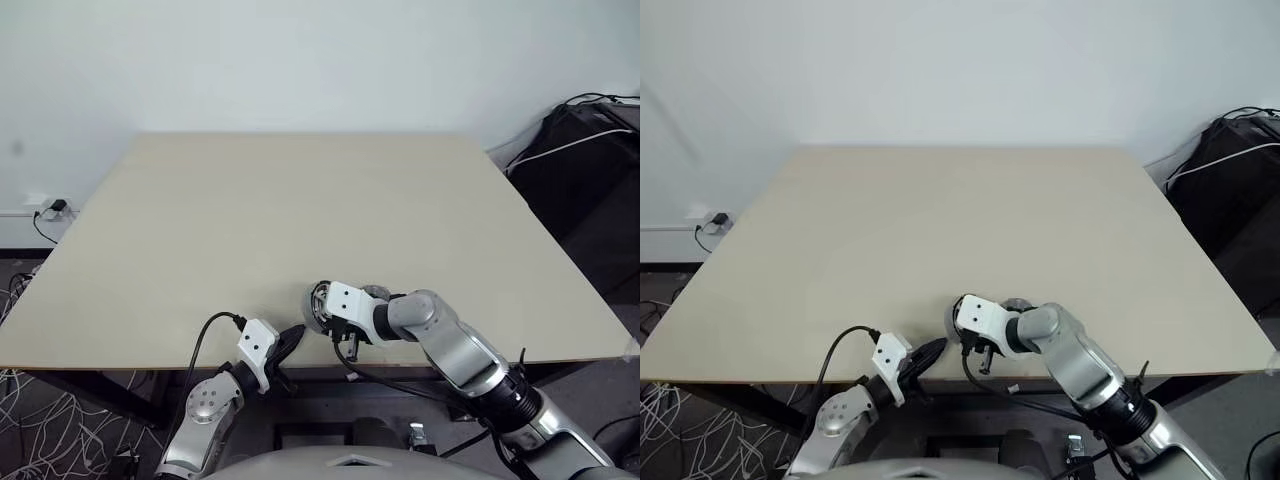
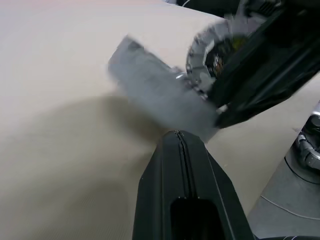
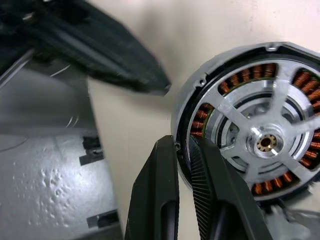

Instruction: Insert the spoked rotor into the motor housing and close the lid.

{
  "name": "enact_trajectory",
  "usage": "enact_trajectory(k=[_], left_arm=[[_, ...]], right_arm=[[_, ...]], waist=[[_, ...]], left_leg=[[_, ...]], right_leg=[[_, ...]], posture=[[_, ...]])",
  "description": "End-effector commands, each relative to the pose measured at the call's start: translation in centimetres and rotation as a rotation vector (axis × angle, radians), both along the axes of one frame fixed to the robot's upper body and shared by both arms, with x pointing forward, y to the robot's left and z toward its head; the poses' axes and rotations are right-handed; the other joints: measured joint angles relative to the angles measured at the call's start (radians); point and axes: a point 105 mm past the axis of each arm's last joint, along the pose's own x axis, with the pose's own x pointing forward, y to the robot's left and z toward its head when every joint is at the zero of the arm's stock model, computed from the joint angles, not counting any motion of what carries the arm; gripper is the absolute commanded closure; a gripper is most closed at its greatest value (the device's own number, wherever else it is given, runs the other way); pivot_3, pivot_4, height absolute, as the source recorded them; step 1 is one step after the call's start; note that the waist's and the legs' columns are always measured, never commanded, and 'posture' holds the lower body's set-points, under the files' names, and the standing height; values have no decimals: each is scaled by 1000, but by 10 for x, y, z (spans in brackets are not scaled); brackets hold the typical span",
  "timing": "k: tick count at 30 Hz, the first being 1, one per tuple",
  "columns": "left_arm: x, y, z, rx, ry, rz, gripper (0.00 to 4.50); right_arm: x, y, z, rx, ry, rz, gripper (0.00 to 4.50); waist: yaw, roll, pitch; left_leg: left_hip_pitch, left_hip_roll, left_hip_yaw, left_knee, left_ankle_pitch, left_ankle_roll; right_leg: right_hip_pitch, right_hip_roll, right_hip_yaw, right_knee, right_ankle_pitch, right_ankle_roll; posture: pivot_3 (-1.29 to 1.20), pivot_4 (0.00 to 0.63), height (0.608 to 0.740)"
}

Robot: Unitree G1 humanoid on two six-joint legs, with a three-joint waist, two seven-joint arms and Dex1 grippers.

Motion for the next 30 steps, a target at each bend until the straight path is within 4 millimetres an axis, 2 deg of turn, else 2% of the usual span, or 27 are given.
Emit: enact_trajectory(k=[1,4,5,6,10,14,16,20,21,23,26,28,30], left_arm=[[4,-2,8,-14,-44,1,4500],[3,-2,7,-14,-43,5,4500],[3,-1,7,-14,-43,5,4500],[3,-1,6,-14,-42,6,4500],[3,-1,4,-14,-37,5,4500],[3,-1,2,-13,-36,1,4500],[4,-1,3,-13,-38,-1,4500],[4,-1,4,-14,-41,-2,4500],[4,-1,4,-14,-41,-3,4500],[3,0,4,-13,-41,-3,4500],[3,0,4,-13,-41,-4,4500],[3,0,4,-13,-42,-4,4500],[3,0,4,-14,-44,-3,4500]], right_arm=[[17,6,11,3,-91,-27,4394],[19,11,10,7,-100,-31,4394],[19,13,11,13,-101,-32,3681],[20,15,12,21,-101,-33,3468],[21,26,21,78,-114,-44,2133],[24,38,36,181,-105,-84,824],[26,46,50,279,-79,-127,223],[26,58,76,451,-21,-178,223],[26,60,83,492,-5,-190,411],[27,63,97,584,20,-210,873],[36,60,119,694,1,-271,1833],[45,53,126,714,-56,-319,2471],[59,38,130,675,-187,-384,3084]], waist=[[-1,0,0],[-1,0,0],[-1,0,0],[-1,0,0],[-2,0,0],[-2,0,0],[-2,0,0],[-4,0,-1],[-4,1,-1],[-4,1,-1],[-7,1,0],[-8,1,-1],[-10,1,-1]], left_leg=[[0,0,0,0,0,0],[0,0,0,0,0,0],[0,0,0,0,0,0],[0,0,0,0,0,0],[0,0,0,0,0,0],[0,0,0,0,0,0],[0,0,0,0,0,0],[0,1,0,0,0,0],[0,1,0,0,0,0],[0,1,-1,0,-1,-2],[0,1,-1,0,-3,-4],[0,1,-1,0,-3,-5],[0,1,0,0,-3,-5]], right_leg=[[0,0,0,0,0,0],[0,0,0,0,0,0],[0,0,0,0,0,0],[0,0,0,0,0,0],[0,0,0,0,0,0],[0,0,0,0,0,0],[0,1,0,1,0,0],[0,1,0,1,0,0],[0,1,0,1,0,0],[0,0,0,1,0,0],[-1,0,0,2,0,0],[-1,0,0,2,0,0],[-1,0,0,2,0,0]], posture=[[0,0,740],[0,0,740],[0,0,740],[0,0,740],[0,0,740],[0,0,740],[0,0,740],[0,0,740],[0,0,740],[0,0,740],[0,0,740],[0,0,740],[0,0,740]])
